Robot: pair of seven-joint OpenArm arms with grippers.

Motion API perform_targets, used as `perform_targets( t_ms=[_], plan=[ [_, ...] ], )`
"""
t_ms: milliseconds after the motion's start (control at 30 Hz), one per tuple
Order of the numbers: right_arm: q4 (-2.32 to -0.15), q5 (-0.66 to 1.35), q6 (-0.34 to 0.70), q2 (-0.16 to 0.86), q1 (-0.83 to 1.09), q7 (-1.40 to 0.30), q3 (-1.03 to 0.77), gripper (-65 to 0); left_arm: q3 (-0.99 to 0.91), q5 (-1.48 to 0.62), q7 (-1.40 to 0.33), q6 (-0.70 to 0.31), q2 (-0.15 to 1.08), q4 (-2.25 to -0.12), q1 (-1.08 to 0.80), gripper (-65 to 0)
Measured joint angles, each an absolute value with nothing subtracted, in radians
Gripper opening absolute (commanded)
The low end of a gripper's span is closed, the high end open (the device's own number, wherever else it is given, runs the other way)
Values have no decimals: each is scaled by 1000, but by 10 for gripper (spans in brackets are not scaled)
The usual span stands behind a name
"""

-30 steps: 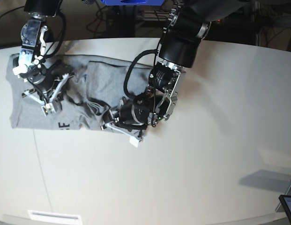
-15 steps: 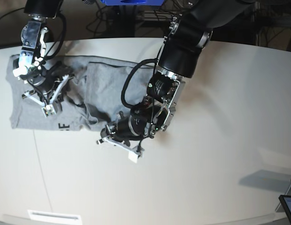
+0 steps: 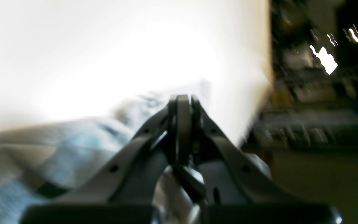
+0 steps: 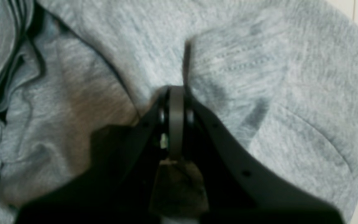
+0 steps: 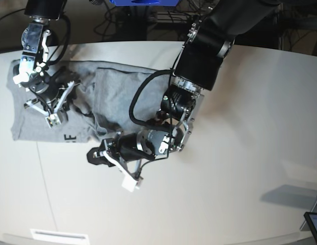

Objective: Fold the T-shirt properly
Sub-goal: 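Slide the left gripper along the folded end toward the right gripper, then open the left gripper and raise it away from the shirt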

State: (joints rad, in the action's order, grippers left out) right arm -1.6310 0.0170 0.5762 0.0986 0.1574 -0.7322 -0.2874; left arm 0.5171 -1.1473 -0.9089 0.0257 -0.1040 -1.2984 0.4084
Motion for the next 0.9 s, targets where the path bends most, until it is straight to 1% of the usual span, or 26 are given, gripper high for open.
perform_targets(
  t_ms=[33,67,167,233,367,533,767,800,900],
  plan=[
    [-1631,17,576,99,159,-732,-287,-650,514,-1147,-918,26,-86,-1341,389,-650],
    [-1631,16,575,99,158,-733,-287,-650,512,-1148,-929,60,-67,-1367,372,-650],
    [-1631,16,575,99,159,-733,-287,-650,514,-1118,-939,252,-14,-1402,306,-650],
    [-1630,16,575,99,159,-731,-287,-650,521,-1125,-952,318,4,-1434,268,-650],
    [-1630,17,576,99,158,-731,-287,-650,525,-1126,-950,324,27,-1465,252,-650],
    [-1630,16,575,99,158,-733,-287,-650,520,-984,-949,336,47,-1398,239,-650],
    [-1631,16,576,99,157,-733,-287,-650,522,-999,-942,315,55,-1399,185,-650],
    [-1631,16,575,99,158,-733,-287,-650,522,-1003,-934,326,59,-1402,177,-650],
    [-1632,16,575,99,158,-733,-287,-650,520,-1033,-924,423,73,-1430,153,-650]
  ],
)
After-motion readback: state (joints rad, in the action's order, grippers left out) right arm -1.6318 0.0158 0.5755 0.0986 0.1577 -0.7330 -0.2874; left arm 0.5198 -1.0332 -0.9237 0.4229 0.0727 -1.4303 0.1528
